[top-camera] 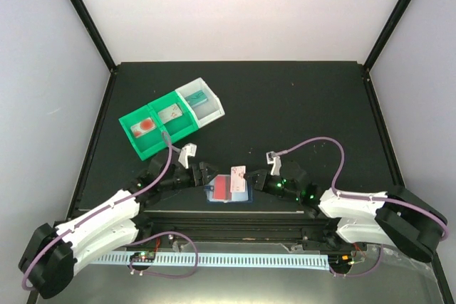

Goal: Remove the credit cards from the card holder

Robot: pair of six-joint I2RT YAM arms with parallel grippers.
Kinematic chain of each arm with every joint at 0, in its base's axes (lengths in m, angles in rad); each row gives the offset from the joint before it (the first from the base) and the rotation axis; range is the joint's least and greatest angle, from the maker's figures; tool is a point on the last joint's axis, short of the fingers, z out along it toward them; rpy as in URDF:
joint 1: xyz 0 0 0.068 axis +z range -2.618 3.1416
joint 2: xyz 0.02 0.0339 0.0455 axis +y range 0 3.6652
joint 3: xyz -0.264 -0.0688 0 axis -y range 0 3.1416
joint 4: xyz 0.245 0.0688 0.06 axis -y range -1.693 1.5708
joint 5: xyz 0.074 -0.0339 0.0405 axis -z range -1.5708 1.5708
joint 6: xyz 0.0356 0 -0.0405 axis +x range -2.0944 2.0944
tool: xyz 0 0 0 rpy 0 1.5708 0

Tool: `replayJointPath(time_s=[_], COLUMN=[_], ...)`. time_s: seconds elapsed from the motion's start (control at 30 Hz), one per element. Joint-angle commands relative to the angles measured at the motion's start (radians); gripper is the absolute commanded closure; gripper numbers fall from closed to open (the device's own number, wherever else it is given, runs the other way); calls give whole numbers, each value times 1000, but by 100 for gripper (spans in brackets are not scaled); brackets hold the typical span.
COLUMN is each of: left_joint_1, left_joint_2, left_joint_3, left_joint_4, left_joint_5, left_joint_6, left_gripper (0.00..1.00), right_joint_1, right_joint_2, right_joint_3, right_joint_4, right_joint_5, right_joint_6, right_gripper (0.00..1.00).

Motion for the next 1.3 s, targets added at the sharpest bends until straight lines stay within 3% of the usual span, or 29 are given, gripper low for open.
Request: replayJointPath(time_s=[0.0, 0.43, 0.67, 0.77, 1.0, 1.17, 1.27], left_joint_1=[-10, -66, -83, -86, -89, -89, -89], left_joint_2=[-52, -22, -13, -5, -23, -58, -82], left_joint_3=[-37, -77, -74, -75, -87, -71, -49], left_joint_4=[130, 462, 474, 482, 490, 425, 362], left_joint_5=[118, 213, 193, 192, 189, 203, 233], left_joint_6=[-86, -214, -217, -217, -215, -178, -127], left_gripper=[19, 33, 38, 50, 95, 98, 98], right_joint_1=[-7, -5, -4, -5, -5, -5, -4], right_joint_2=[-51, -133, -94, -74, -73, -125, -218], right_joint_3=[14, 51, 30, 20, 6, -12, -5], right_joint_4=[8, 136, 219, 257, 267, 220, 93], right_joint_5=[2, -54, -81, -93, -114, -148, -157], right_joint_6=[45, 186, 221, 231, 194, 91, -7], right_gripper=[99, 99, 99, 99, 99, 89, 82])
